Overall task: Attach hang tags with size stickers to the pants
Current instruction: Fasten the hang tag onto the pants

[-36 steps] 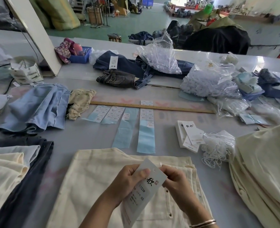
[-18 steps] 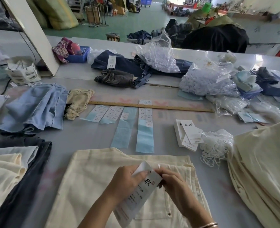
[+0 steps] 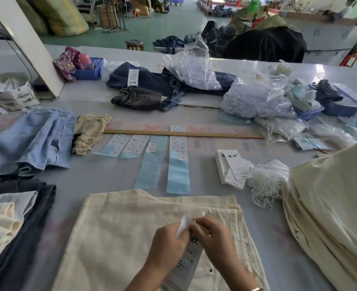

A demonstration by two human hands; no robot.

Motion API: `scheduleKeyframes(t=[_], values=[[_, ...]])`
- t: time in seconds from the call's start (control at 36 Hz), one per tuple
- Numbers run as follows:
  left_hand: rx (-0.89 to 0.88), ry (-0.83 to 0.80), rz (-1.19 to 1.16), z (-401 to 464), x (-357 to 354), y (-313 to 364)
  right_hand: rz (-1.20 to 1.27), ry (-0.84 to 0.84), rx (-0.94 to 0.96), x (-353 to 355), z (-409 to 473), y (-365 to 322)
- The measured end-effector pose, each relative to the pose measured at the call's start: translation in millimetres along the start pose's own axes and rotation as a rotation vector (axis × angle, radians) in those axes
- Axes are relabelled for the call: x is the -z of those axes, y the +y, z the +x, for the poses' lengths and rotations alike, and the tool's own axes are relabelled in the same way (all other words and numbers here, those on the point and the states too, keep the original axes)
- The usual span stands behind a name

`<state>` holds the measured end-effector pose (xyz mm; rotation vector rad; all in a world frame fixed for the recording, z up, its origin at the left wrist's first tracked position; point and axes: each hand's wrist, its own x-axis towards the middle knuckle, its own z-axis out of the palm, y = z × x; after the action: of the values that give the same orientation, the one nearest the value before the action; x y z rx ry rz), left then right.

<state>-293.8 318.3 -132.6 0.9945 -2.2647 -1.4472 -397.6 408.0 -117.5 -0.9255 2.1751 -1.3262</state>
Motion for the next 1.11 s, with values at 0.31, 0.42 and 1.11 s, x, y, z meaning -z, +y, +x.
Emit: scheduleKeyframes(t=[0.31, 0.42, 1.11], values=[[0.491, -0.315, -0.772, 8.6, -3.1, -5.3, 0.407, -0.125, -0.196, 12.9, -5.5, 11.4], [0.534, -0.417, -0.865, 17.5, -7.6, 3.0, 0.418, -0.260, -0.231, 15.7, -11.5, 15.9], [0.559, -0.479, -0.672, 73.6, -78.8, 13.9, 0.268, -0.310, -0.302, 53.9, 20.0, 77.2]])
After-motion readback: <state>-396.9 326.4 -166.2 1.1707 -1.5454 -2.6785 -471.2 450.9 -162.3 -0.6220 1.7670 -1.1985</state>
